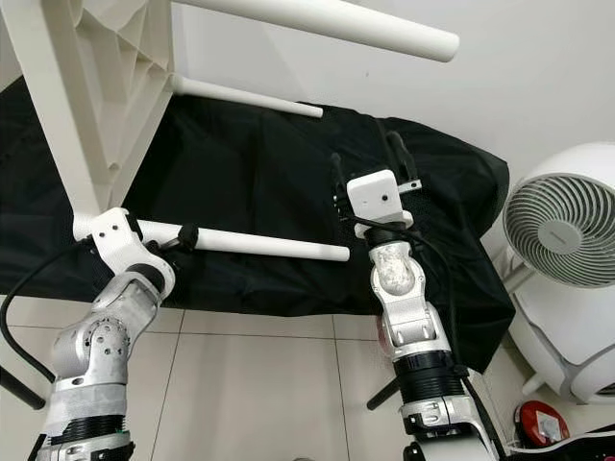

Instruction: Building children table

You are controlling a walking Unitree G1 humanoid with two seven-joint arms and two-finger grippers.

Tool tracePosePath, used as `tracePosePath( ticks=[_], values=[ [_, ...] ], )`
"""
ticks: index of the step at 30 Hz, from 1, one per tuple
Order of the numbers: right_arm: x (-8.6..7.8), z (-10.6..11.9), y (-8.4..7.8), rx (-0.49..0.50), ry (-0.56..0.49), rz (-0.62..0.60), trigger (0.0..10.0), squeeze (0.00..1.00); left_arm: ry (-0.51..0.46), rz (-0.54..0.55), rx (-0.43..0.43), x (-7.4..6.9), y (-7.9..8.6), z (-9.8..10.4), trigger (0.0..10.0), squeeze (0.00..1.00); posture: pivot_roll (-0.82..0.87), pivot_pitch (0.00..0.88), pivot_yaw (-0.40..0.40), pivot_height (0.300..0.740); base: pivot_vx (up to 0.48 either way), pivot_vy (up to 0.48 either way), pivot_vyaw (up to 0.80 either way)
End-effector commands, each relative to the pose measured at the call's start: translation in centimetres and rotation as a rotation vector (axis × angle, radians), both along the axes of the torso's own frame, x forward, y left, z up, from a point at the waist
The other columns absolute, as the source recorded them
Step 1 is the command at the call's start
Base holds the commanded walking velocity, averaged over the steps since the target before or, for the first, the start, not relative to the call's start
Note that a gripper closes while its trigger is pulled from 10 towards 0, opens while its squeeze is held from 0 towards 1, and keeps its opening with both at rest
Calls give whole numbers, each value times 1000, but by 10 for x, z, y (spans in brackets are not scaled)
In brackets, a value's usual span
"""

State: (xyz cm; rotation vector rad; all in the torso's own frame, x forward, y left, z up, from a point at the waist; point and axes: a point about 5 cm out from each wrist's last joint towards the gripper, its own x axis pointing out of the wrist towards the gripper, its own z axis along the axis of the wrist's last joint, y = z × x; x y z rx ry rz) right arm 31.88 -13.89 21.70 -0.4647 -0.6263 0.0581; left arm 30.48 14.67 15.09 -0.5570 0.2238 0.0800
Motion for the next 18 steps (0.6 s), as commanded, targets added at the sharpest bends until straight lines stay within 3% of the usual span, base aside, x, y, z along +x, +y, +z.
tracePosePath(
  ticks=[1, 2, 4, 6, 11, 18],
  values=[
    [-3, 11, -2, -60, -76, -44, 10000, 965, 27, -19, -27, 3, -7, -2, 10000, 0, 47, 0, -119, 740, 0, 0, 0],
    [-5, 15, -2, -104, -120, -81, 10000, 24, 30, -23, -30, 4, -8, -1, 10000, 0, 47, 0, -119, 740, 0, 0, 0],
    [-5, 15, -2, -104, -120, -81, 10000, 24, 30, -23, -30, 4, -8, -1, 10000, 0, 47, 0, -119, 740, 0, 0, 0],
    [-10, 29, 4, -226, -265, -173, 10000, 0, 41, -31, -29, 6, -11, 0, 10000, 0, 39, 0, -115, 740, 0, 0, 0],
    [-11, 32, 7, -253, -302, -184, 10000, 0, 44, -32, -27, 6, -12, 0, 10000, 0, 39, 0, -115, 740, 0, 0, 0],
    [-3, 60, 38, -351, -400, -104, 10000, 0, 42, -47, -7, 8, -14, 2, 10000, 0, 34, 0, -115, 740, 0, 0, 0]
  ],
)
